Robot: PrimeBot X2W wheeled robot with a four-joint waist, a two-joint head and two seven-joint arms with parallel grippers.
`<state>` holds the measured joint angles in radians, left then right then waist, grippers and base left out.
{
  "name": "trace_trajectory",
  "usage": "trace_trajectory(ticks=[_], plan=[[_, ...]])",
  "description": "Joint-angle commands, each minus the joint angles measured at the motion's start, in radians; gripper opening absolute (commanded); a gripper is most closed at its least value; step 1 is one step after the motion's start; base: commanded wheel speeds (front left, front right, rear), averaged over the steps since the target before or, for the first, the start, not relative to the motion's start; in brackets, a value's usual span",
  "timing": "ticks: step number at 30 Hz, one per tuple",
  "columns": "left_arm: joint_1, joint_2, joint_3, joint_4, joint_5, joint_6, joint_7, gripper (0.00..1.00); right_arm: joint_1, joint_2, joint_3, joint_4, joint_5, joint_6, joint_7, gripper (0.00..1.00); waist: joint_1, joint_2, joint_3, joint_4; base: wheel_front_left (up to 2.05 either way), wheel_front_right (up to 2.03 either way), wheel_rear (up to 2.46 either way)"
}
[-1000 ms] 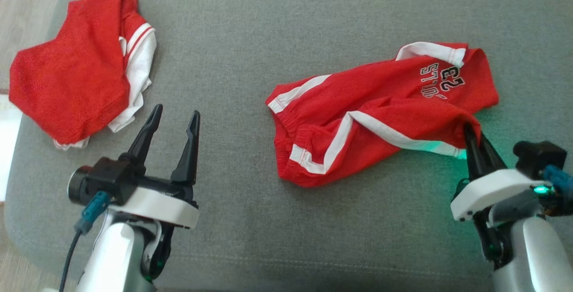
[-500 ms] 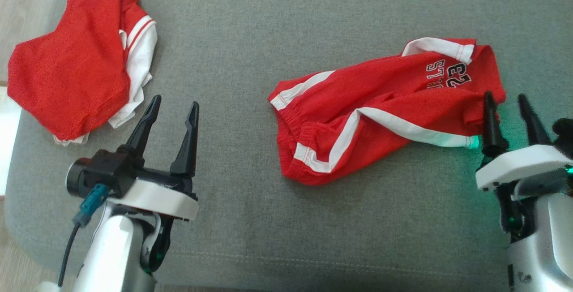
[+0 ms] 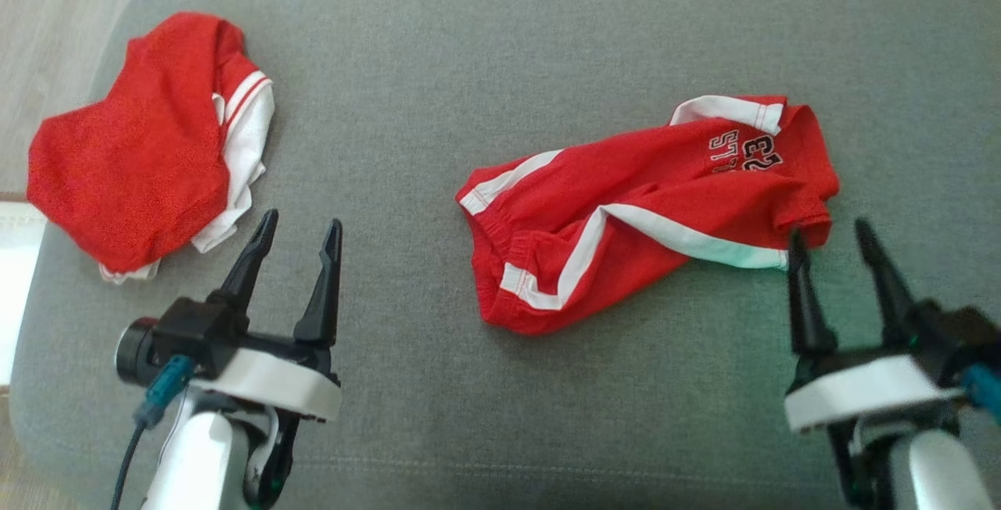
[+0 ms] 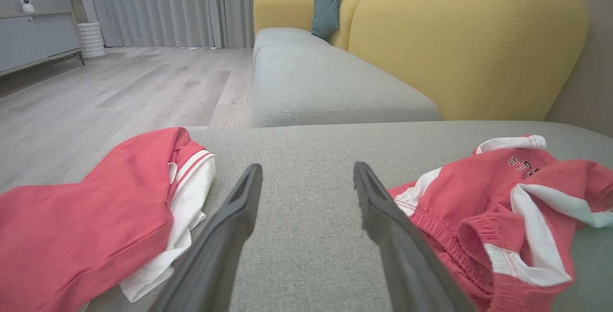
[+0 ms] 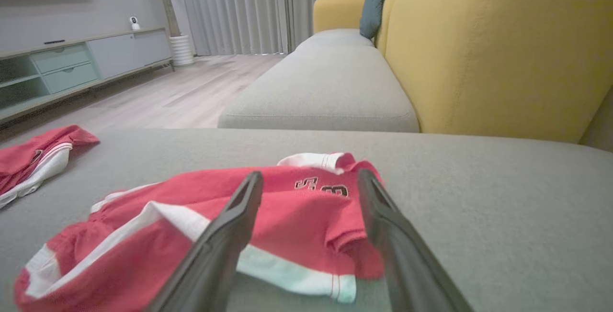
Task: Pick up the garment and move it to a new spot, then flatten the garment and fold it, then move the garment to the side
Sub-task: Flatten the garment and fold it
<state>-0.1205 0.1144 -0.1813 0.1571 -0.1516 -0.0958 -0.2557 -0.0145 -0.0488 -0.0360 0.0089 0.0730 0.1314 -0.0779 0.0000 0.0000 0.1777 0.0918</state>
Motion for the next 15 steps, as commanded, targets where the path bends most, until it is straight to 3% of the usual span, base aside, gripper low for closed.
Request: trace_trajectory(ticks=[1,15], plan=[[-0.017,0.016,0.038,-0.030,0.010,0.009,-0.006,1.00,0.014,-0.004,0.040,-0.051,0.016,-0.001,0.010,1.00,0.0000,0.0000,-0.016,-0.008,0.00,0.00,0.00],[0.010,0.028,0.024,-0.034,0.009,0.021,0.000,1.00,0.085,-0.002,0.060,-0.094,0.074,-0.001,0.032,1.00,0.0000,0.0000,-0.039,-0.024,0.00,0.00,0.00]])
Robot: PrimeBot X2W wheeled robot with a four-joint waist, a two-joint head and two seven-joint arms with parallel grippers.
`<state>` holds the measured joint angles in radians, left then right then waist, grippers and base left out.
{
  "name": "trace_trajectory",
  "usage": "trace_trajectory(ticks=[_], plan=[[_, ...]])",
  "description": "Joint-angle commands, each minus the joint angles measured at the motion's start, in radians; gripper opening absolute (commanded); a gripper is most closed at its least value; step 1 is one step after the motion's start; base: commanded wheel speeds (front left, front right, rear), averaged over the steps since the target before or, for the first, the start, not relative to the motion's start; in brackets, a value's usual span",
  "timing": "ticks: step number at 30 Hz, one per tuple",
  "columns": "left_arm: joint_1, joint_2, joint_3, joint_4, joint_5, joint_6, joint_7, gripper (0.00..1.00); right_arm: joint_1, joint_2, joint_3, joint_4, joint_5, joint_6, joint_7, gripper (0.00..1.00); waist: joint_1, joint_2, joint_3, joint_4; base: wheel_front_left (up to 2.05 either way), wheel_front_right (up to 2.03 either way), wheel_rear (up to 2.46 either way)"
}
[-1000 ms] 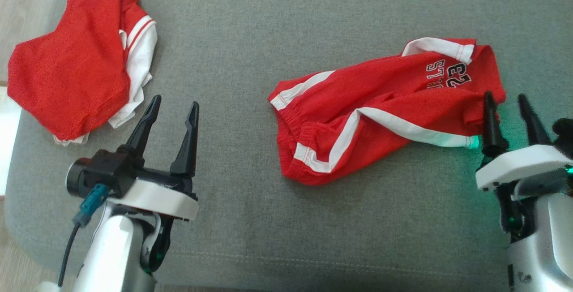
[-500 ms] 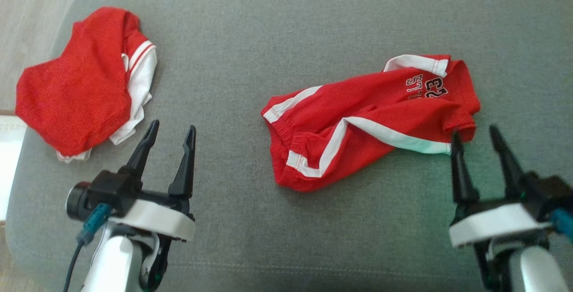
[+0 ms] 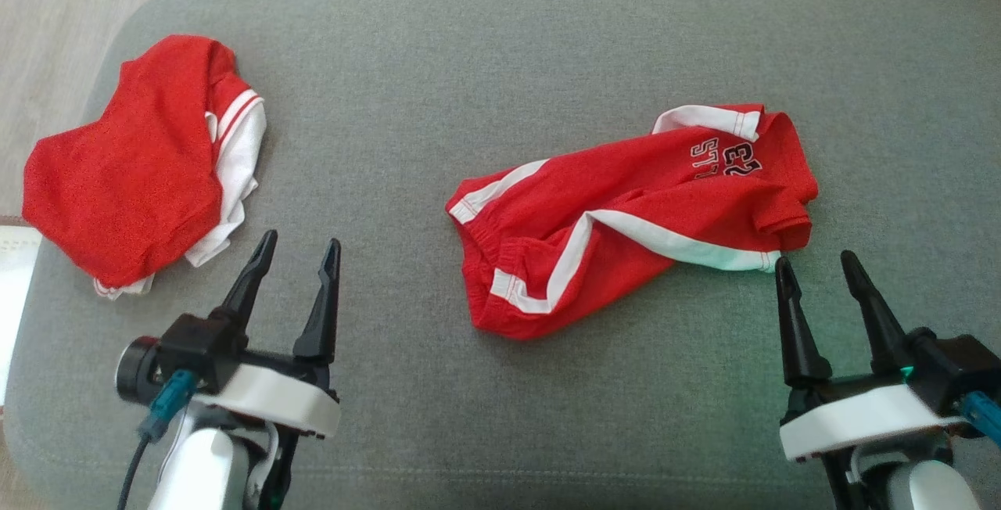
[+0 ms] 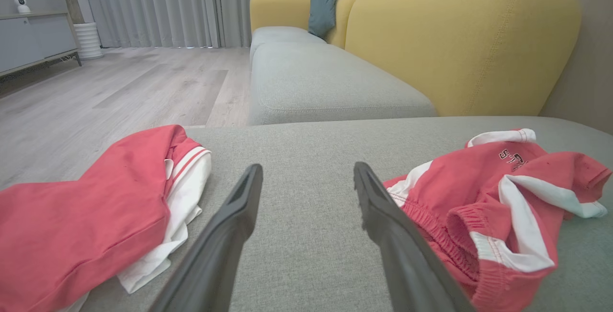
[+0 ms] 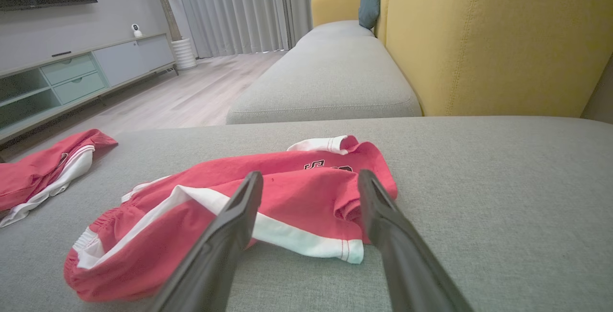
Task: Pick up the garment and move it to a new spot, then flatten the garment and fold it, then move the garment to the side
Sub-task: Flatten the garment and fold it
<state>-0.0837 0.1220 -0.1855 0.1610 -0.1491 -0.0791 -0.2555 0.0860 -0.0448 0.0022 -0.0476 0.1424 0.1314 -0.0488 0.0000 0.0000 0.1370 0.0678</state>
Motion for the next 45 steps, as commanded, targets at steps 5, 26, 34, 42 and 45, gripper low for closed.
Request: trace_trajectory(ticks=[5,26,34,42,45], plan=[[-0.047,0.019,-0.002,-0.048,-0.003,-0.010,0.024,1.00,-0.022,-0.006,0.020,-0.041,0.007,-0.001,0.004,1.00,0.0000,0.0000,0.015,-0.001,0.00,0.00,0.00],[-0.244,0.062,-0.327,0.002,-0.375,-0.051,0.502,1.00,-0.059,-0.006,0.029,-0.018,0.018,-0.001,0.008,1.00,0.0000,0.0000,0.085,-0.053,0.00,0.00,0.00],[-0.256,0.087,-0.350,0.013,-0.433,-0.051,0.533,1.00,-0.072,-0.005,0.032,-0.014,0.027,-0.001,0.006,1.00,0.0000,0.0000,0.094,-0.056,0.00,0.00,0.00],[-0.286,0.111,-0.393,0.034,-0.471,-0.052,0.511,0.00,-0.078,-0.005,0.024,0.001,0.035,-0.001,0.012,1.00,0.0000,0.0000,0.101,-0.065,0.00,0.00,0.00],[-0.288,0.115,-0.395,0.038,-0.468,-0.052,0.496,0.00,-0.077,-0.005,0.017,0.010,0.034,-0.001,0.019,1.00,0.0000,0.0000,0.098,-0.064,0.00,0.00,0.00]])
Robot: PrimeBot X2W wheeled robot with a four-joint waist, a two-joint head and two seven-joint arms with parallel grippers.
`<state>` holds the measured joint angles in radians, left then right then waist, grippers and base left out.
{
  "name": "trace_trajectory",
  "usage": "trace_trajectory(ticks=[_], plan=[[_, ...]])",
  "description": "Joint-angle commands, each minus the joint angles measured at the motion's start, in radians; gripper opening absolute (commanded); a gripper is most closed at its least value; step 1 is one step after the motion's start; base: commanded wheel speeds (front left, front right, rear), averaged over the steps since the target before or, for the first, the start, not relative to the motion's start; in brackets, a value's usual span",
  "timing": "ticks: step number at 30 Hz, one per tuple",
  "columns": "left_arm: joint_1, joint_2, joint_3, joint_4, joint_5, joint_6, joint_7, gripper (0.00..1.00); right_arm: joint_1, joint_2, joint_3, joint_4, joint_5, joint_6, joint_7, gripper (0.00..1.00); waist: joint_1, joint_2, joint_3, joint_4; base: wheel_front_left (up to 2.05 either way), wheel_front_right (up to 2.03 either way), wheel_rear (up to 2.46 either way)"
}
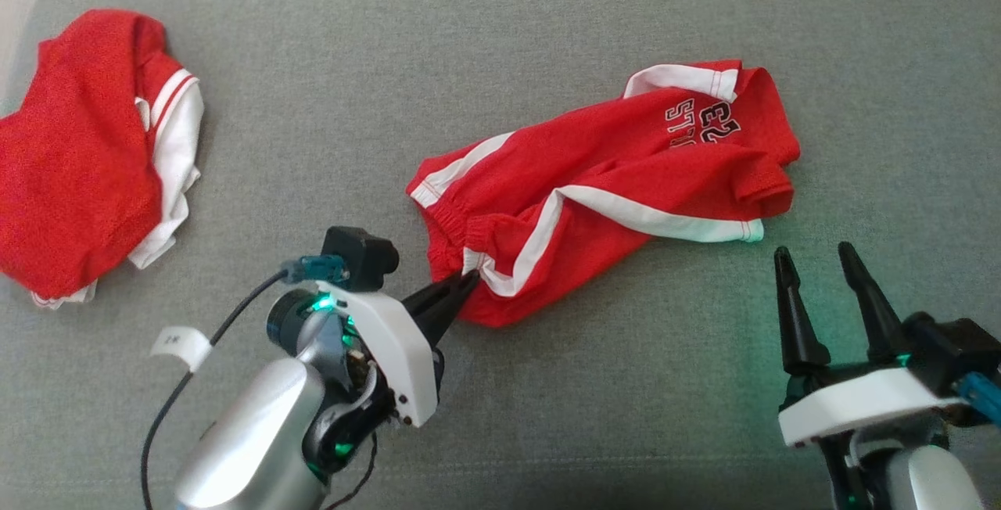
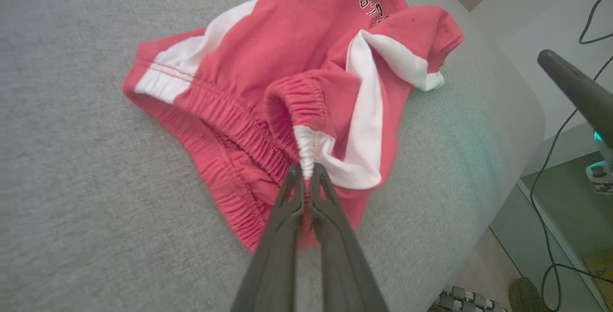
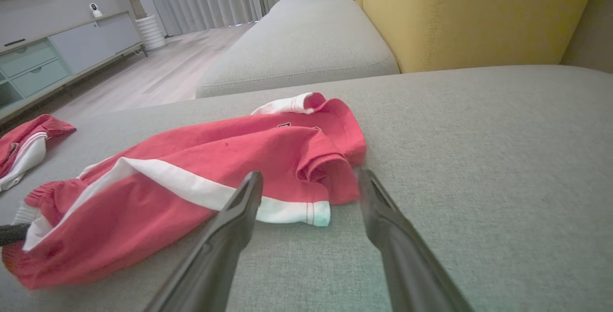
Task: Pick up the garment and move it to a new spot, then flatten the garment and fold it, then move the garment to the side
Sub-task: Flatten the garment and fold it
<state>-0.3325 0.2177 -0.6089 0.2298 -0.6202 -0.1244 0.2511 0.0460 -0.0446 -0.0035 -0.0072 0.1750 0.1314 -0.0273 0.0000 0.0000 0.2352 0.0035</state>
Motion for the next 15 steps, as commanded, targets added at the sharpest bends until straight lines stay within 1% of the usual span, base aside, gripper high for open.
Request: trace_trajectory(ticks=[1,3,7,15], plan=[[-0.040,0.021,0.026,-0.029,0.003,-0.006,-0.012,0.00,-0.038,-0.006,0.017,-0.023,0.000,-0.001,0.007,1.00,0.0000,0.0000,-0.001,0.001,0.00,0.00,0.00],[-0.041,0.024,0.024,-0.028,0.004,-0.006,-0.018,0.00,-0.043,-0.006,-0.001,-0.002,-0.008,-0.001,0.036,1.00,0.0000,0.0000,-0.002,0.003,0.00,0.00,0.00],[-0.046,0.026,0.020,-0.029,0.010,-0.005,-0.025,0.00,-0.088,-0.006,-0.037,0.054,-0.027,-0.001,0.130,1.00,0.0000,0.0000,0.004,0.013,0.00,0.00,0.00],[-0.067,0.018,0.006,-0.038,0.020,-0.005,-0.049,0.00,-0.221,-0.006,-0.026,0.171,-0.038,-0.001,0.262,1.00,0.0000,0.0000,0.036,0.045,0.00,0.00,0.00]])
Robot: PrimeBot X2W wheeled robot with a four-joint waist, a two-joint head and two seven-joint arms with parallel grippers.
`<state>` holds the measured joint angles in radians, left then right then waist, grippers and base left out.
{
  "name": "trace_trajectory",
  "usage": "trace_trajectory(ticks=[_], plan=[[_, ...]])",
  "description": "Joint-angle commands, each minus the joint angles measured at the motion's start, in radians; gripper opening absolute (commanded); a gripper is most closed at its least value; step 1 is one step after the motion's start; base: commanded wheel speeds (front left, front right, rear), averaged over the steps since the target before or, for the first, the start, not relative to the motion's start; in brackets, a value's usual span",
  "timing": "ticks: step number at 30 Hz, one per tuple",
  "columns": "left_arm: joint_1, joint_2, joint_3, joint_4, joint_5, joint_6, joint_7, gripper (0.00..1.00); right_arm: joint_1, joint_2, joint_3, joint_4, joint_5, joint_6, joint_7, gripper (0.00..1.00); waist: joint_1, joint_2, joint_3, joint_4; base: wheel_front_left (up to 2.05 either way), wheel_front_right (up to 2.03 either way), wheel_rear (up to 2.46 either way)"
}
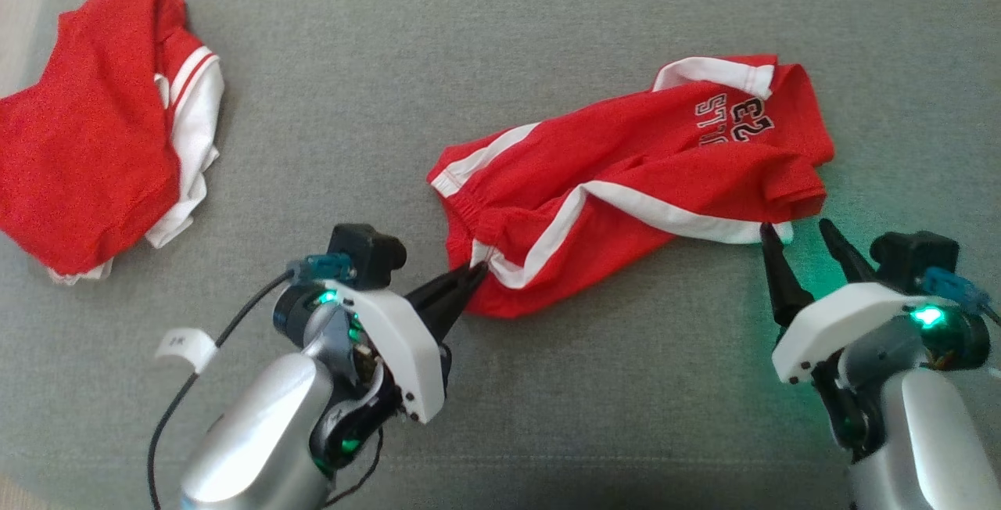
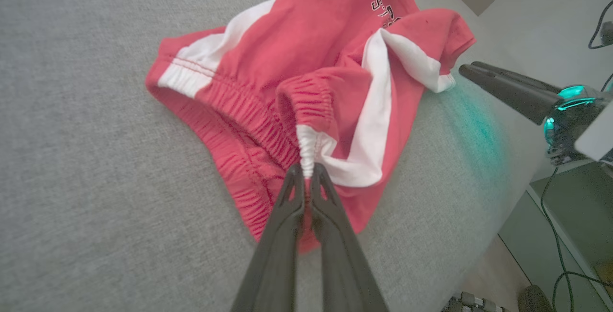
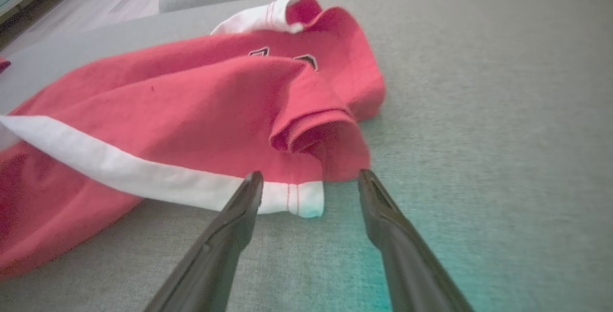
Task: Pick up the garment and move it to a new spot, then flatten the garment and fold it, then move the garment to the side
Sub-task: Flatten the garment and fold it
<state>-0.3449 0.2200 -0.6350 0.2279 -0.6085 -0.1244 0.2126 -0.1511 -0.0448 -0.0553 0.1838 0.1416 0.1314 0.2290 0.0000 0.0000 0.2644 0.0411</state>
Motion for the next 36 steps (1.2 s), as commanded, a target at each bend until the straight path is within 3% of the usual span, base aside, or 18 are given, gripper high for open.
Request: trace_trajectory(ticks=[1,6,7,8,14,22,29,36], plan=[[-0.057,0.015,0.029,-0.035,0.009,-0.005,-0.014,0.00,-0.036,-0.005,0.026,-0.002,-0.007,-0.001,0.015,1.00,0.0000,0.0000,0.010,0.011,0.00,0.00,0.00],[-0.065,0.013,0.017,-0.031,0.008,-0.006,-0.037,0.00,-0.062,-0.005,0.034,0.056,0.002,-0.001,0.045,0.98,0.0000,0.0000,0.018,0.028,0.00,0.00,0.00],[-0.065,0.013,0.016,-0.031,0.007,-0.006,-0.044,0.00,-0.064,-0.005,0.038,0.062,0.005,-0.001,0.045,0.52,0.0000,0.0000,0.019,0.028,0.00,0.00,0.00],[-0.066,0.015,0.016,-0.032,0.008,-0.006,-0.052,0.00,-0.063,-0.005,0.042,0.066,0.010,-0.001,0.048,0.00,0.0000,0.0000,0.020,0.029,0.00,0.00,0.00],[-0.055,0.039,0.027,-0.071,0.029,0.001,-0.119,0.00,-0.038,-0.005,0.046,-0.016,0.035,-0.001,-0.006,0.00,0.0000,0.0000,-0.002,0.027,0.00,0.00,0.00],[-0.038,0.114,0.095,-0.254,0.089,0.075,-0.190,0.00,0.000,-0.028,0.044,-0.279,0.065,-0.001,-0.034,0.00,0.0000,0.0000,-0.087,0.013,0.00,0.00,0.00],[-0.090,0.154,0.154,-0.427,0.131,0.126,-0.197,0.00,-0.076,-0.085,0.024,-0.496,0.073,-0.001,-0.025,0.00,0.0000,0.0000,-0.168,0.012,0.00,0.00,0.00],[-0.189,0.163,0.201,-0.515,0.162,0.152,-0.198,0.00,-0.156,-0.115,-0.006,-0.614,0.075,-0.001,0.002,0.00,0.0000,0.0000,-0.218,0.009,0.00,0.00,0.00]])
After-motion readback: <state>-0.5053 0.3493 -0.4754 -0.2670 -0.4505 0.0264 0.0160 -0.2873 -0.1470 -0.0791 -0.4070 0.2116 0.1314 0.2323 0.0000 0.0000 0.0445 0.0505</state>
